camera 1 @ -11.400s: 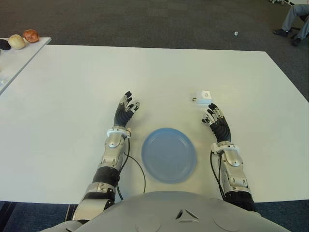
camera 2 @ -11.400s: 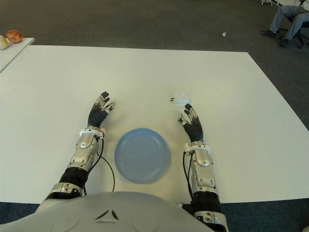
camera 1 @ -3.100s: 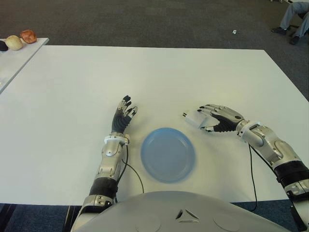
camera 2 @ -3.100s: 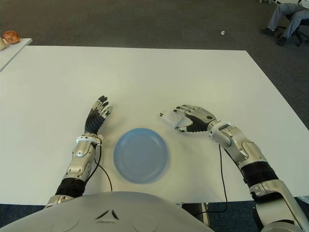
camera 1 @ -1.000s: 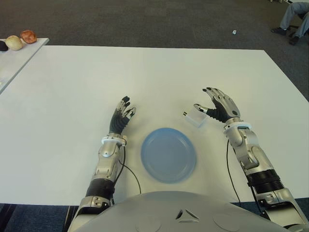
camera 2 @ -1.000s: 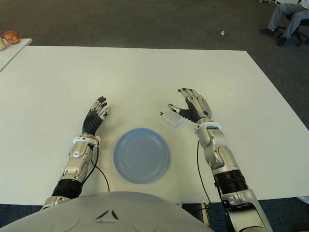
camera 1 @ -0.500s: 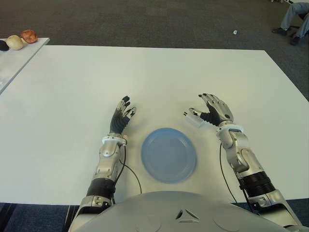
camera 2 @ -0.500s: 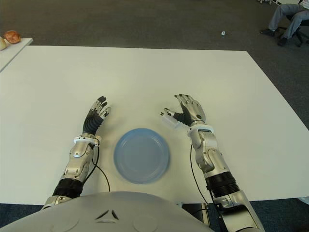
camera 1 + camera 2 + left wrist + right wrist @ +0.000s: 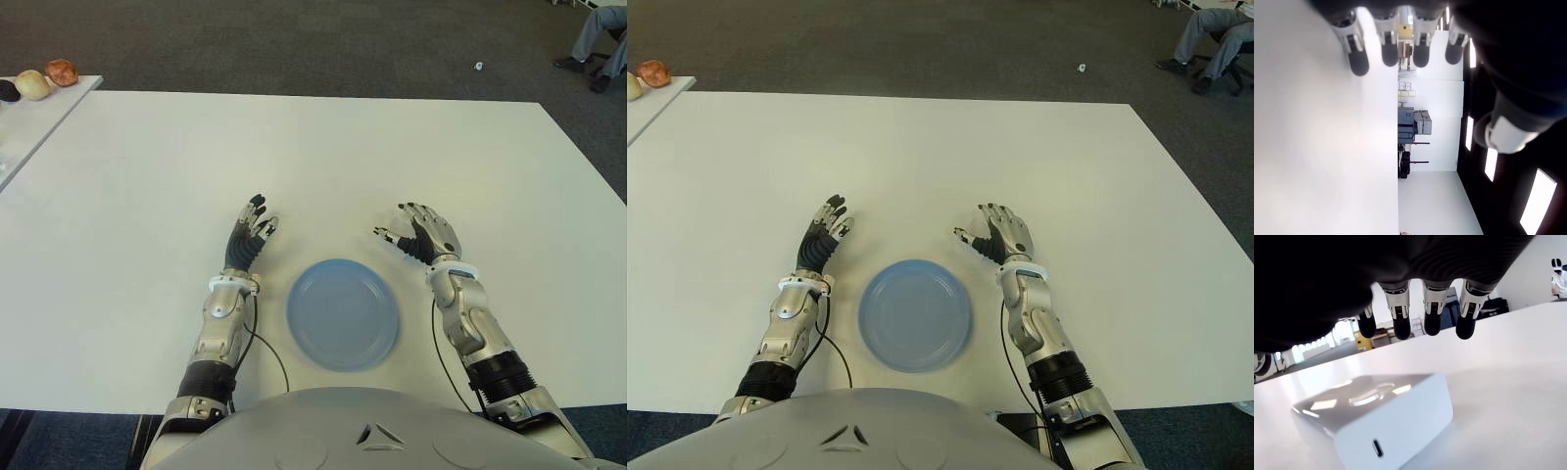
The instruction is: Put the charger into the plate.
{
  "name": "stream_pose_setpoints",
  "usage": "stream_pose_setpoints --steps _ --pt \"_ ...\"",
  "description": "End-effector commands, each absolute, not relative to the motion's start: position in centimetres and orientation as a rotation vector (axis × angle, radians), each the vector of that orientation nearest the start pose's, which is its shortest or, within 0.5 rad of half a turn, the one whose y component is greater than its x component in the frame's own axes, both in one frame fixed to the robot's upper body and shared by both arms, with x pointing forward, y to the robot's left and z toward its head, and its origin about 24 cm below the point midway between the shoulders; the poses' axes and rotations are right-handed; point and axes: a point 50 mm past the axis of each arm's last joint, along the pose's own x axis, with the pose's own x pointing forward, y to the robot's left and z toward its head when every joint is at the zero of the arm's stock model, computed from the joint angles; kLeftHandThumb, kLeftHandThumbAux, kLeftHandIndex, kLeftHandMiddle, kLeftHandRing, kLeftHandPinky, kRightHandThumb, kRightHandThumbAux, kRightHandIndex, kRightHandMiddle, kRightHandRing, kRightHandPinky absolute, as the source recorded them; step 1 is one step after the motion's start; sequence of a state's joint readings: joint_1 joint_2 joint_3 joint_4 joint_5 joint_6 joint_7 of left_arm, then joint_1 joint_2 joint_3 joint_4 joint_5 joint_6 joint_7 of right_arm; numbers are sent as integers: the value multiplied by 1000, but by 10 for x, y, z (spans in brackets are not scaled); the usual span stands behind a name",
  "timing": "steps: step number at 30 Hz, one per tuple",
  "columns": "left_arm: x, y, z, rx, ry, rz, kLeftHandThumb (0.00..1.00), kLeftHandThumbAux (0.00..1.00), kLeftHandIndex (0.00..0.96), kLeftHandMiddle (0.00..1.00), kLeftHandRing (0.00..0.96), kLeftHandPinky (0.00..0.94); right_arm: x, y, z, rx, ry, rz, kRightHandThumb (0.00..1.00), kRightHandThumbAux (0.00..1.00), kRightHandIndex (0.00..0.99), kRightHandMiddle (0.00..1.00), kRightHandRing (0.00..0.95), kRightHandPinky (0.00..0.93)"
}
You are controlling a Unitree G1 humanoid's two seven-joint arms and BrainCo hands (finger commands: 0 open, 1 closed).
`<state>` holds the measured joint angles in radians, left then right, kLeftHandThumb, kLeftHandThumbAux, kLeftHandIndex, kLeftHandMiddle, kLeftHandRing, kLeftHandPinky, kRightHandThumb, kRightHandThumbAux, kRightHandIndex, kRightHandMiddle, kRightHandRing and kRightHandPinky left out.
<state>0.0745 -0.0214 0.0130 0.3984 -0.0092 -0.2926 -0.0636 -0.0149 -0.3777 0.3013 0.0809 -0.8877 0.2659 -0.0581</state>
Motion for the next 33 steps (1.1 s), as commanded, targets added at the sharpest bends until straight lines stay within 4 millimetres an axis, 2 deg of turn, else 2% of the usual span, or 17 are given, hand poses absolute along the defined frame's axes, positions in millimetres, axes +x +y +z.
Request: stream_pose_setpoints --steps 1,33 --pt "195 148 -65 -54 350 -10 0 585 5 91 86 83 245 -181 6 -1281 192 100 210 175 0 0 0 0" --pt "193 157 -64 -47 352 11 0 596 18 106 102 96 241 -177 -7 -1239 71 129 191 180 0 0 0 0"
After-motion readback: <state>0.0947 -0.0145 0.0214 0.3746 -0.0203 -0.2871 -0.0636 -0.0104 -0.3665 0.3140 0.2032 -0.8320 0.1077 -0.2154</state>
